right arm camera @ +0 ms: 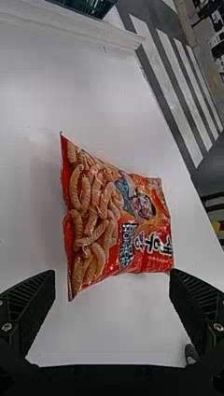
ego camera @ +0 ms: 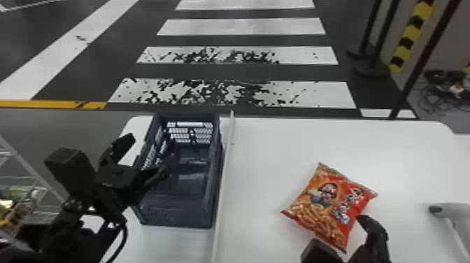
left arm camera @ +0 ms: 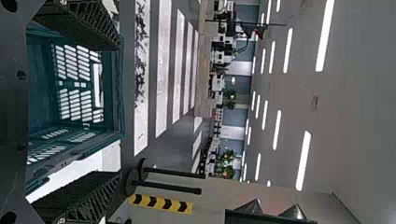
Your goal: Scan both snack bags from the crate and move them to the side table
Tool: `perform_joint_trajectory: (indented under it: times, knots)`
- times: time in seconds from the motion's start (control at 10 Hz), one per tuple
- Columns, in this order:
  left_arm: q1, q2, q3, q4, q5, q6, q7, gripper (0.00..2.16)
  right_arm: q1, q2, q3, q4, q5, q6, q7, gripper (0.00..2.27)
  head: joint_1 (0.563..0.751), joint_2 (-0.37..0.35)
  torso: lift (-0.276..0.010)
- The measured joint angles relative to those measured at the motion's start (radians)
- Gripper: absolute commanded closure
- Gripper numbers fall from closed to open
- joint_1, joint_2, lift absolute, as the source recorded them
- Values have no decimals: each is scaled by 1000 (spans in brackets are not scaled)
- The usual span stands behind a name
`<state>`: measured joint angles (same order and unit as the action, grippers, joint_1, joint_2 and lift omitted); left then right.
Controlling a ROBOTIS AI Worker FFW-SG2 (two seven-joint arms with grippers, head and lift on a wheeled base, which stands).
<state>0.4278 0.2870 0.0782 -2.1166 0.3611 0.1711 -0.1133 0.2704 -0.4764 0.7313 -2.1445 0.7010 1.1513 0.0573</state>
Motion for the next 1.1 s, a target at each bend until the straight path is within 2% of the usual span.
perform_joint_trajectory:
  times: [0.2, 0.5, 0.8, 1.0, 1.1]
  knots:
    - [-1, 0, 0, 2, 3, 0, -4, 36, -35, 29, 63, 1, 38, 93, -3, 83, 695, 97, -95]
    - [-2, -3, 0, 5, 11, 0, -14, 36, -94, 93, 154, 21, 107, 265, 2, 66, 695, 102, -95]
    - [-14, -1, -1, 30, 32, -8, -28, 36, -136, 208, 184, 130, 160, 319, 10, 60, 695, 124, -95]
    - [-15, 14, -1, 31, 45, -9, -31, 36, -185, 271, 178, 211, 160, 303, 6, 60, 695, 144, -95]
    - [-15, 23, -1, 29, 54, -9, -31, 36, -208, 289, 173, 237, 160, 293, 5, 60, 695, 149, -95]
